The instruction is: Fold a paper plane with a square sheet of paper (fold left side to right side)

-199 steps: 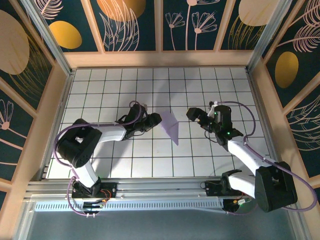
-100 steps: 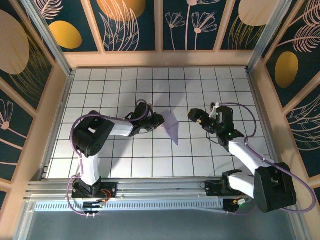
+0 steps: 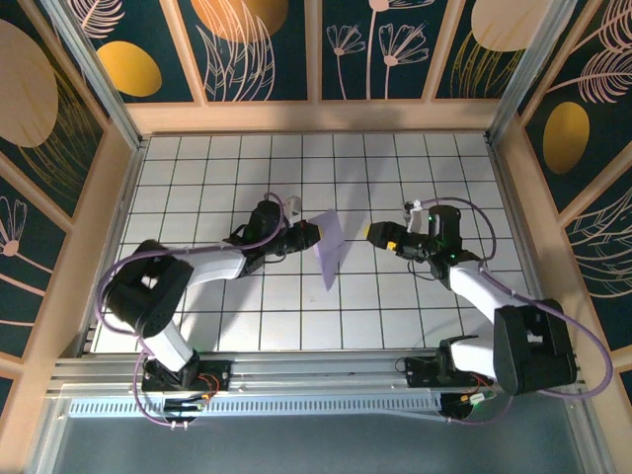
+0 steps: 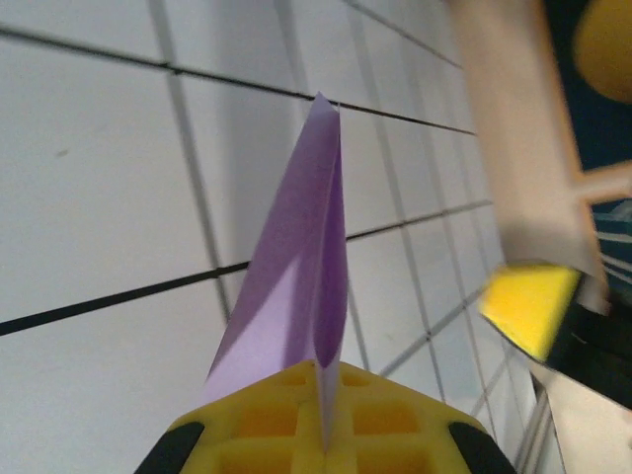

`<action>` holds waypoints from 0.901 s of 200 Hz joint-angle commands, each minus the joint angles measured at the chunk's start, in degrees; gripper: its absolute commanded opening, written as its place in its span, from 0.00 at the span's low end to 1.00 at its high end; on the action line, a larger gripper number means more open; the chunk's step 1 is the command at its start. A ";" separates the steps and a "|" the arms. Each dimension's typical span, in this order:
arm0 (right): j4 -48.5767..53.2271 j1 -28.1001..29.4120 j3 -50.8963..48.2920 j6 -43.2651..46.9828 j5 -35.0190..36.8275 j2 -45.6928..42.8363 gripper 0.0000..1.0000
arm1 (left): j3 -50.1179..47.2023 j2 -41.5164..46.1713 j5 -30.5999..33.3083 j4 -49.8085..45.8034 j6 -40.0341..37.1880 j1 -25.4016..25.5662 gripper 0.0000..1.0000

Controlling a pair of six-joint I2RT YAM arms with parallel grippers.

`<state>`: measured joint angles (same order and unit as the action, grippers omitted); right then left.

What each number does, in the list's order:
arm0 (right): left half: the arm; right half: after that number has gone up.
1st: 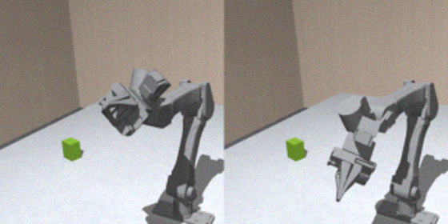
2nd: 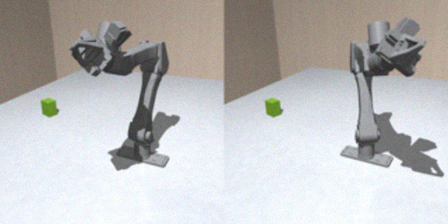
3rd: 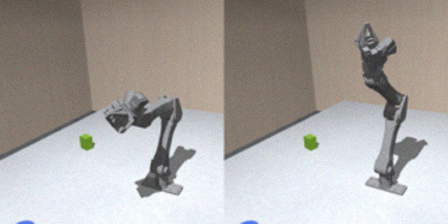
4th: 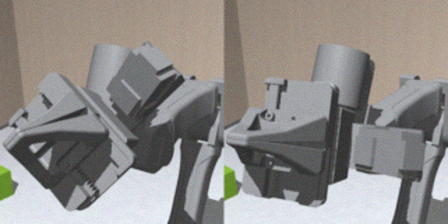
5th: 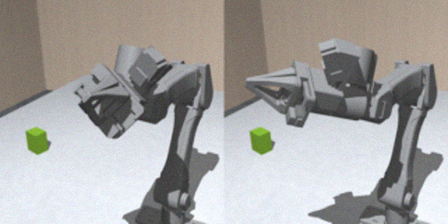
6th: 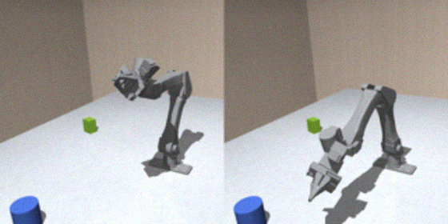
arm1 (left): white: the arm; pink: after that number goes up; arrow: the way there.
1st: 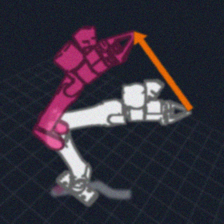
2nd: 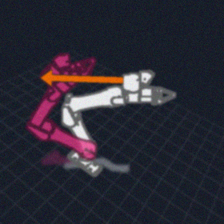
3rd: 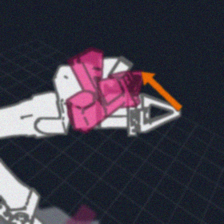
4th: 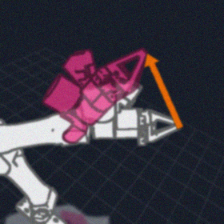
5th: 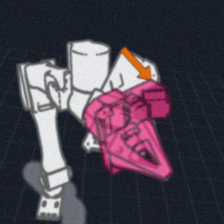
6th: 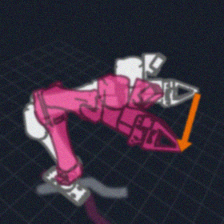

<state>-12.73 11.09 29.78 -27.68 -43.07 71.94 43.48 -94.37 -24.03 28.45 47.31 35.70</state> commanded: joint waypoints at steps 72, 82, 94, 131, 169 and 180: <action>-12.10 10.53 2.33 6.59 -14.03 12.58 0.88 | -8.68 10.02 -12.18 9.96 -9.52 -0.46 0.00; -12.19 11.63 3.03 6.50 -13.81 13.23 0.87 | -8.55 9.53 -12.46 9.88 -9.50 -0.44 0.00; -11.56 12.10 3.92 6.50 -13.83 13.98 0.83 | -8.34 8.97 -12.49 9.63 -9.39 -0.43 0.00; -7.57 11.90 6.30 8.35 -13.12 13.10 0.71 | -7.32 7.91 -10.75 6.32 -10.24 -0.42 0.00; -1.92 11.50 9.43 11.33 -12.16 12.61 0.57 | -6.75 7.23 -8.90 3.21 -11.45 -0.38 0.00; -0.31 11.40 10.39 12.29 -11.46 12.77 0.54 | -6.82 7.01 -8.92 3.13 -11.41 -0.42 0.00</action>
<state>-17.58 22.92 37.36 -18.70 -55.33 85.67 35.29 -86.28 -33.50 32.67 37.85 35.57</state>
